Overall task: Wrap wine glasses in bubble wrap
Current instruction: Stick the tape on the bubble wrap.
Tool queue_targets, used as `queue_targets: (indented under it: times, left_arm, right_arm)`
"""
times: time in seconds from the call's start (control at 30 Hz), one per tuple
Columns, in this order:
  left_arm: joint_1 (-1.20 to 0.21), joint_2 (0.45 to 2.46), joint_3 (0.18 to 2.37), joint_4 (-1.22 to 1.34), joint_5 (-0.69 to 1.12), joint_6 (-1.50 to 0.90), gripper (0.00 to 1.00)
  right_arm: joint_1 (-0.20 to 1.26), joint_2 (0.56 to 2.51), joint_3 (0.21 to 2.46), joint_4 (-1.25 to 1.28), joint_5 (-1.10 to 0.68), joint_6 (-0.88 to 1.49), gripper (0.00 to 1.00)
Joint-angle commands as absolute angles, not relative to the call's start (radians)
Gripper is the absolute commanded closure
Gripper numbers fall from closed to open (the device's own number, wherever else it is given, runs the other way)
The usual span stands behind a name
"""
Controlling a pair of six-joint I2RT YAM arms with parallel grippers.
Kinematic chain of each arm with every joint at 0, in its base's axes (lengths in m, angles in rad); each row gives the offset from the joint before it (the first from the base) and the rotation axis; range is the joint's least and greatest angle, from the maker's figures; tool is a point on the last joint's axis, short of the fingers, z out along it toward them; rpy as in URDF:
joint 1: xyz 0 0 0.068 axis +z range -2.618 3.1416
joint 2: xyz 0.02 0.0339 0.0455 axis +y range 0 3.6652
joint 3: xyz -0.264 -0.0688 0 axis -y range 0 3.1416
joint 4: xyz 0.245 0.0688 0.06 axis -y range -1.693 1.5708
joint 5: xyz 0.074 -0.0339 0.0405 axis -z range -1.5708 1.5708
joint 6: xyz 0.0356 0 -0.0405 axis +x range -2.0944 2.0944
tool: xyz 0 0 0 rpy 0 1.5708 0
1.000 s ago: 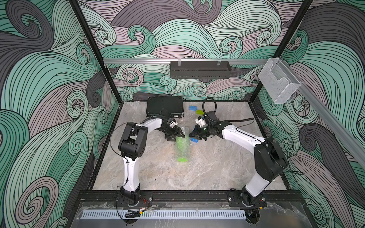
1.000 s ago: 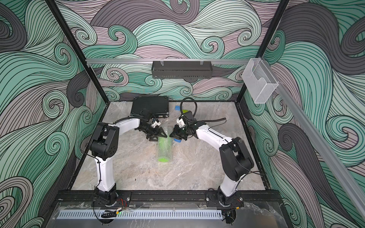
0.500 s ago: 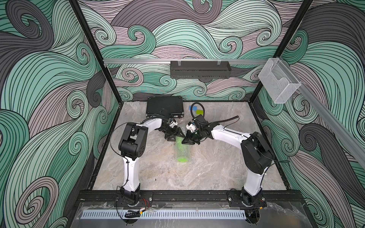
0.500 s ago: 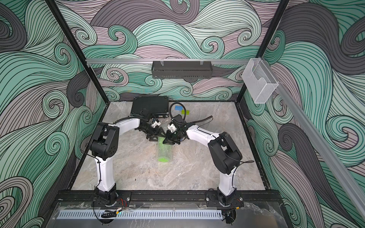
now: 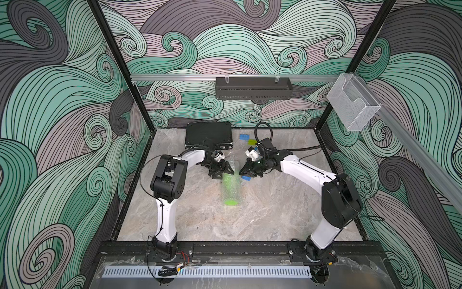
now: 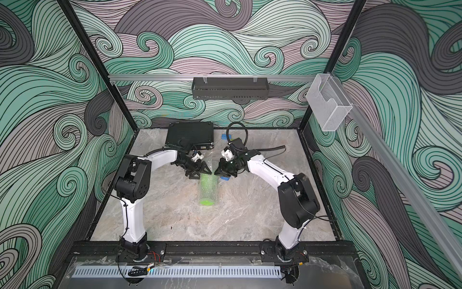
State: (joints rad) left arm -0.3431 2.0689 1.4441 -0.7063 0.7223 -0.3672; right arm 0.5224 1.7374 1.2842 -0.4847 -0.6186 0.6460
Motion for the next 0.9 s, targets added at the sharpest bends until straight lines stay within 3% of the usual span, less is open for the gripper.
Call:
queue_targets:
  times: [0.0, 0.67, 0.87]
  left_arm:
    - [-0.361, 2.148, 1.396, -0.795, 0.585, -0.363, 0.33]
    - [-0.363, 2.158, 1.4, -0.798, 0.581, -0.357, 0.32]
    - [-0.364, 2.153, 1.4, -0.8, 0.576, -0.354, 0.32]
  right_arm:
    - [0.515, 1.79, 1.297, -0.54, -0.626, 0.588, 0.9]
    - [0.615, 1.962, 1.393, -0.525, -0.64, 0.586, 0.94]
    - [0.605, 1.903, 1.4, -0.536, -0.656, 0.592, 0.93]
